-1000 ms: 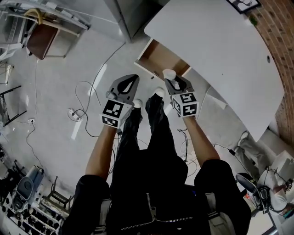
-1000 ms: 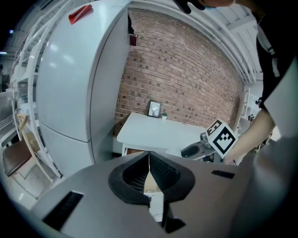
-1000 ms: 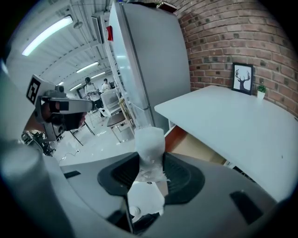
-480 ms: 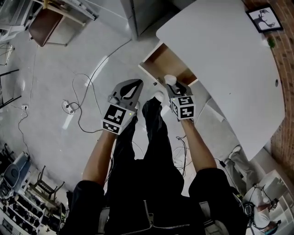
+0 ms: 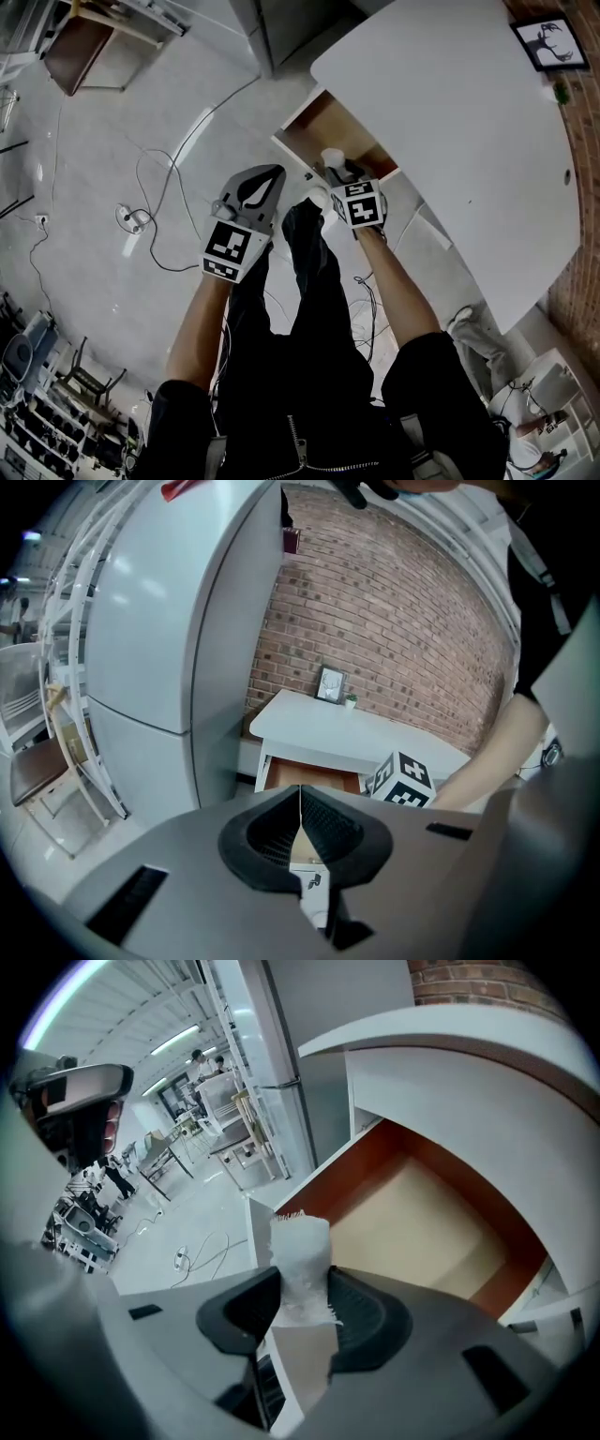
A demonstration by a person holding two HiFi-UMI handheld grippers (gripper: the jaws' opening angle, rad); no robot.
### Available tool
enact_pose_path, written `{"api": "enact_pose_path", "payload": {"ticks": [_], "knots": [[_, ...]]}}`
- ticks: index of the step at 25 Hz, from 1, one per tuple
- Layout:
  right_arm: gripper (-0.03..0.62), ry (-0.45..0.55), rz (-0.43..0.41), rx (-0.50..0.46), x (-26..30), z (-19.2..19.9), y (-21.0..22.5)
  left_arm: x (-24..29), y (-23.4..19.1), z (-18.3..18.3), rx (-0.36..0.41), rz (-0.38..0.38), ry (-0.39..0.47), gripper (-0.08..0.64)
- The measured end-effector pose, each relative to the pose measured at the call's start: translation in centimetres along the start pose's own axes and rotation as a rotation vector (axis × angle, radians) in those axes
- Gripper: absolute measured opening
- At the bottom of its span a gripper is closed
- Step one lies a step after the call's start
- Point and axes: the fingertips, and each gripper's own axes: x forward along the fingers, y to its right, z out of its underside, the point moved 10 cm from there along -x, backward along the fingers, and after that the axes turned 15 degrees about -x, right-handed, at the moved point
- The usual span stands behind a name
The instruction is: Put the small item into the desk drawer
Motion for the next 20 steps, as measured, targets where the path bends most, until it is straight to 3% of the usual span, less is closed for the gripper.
{"api": "enact_pose_path", "payload": {"ticks": [20], "knots": [[0.163, -0.261, -0.064, -0.029, 9.2, 0.8, 3.1, -0.6, -2.8, 3.9, -0.079, -0.076, -0.041, 0.021]]}}
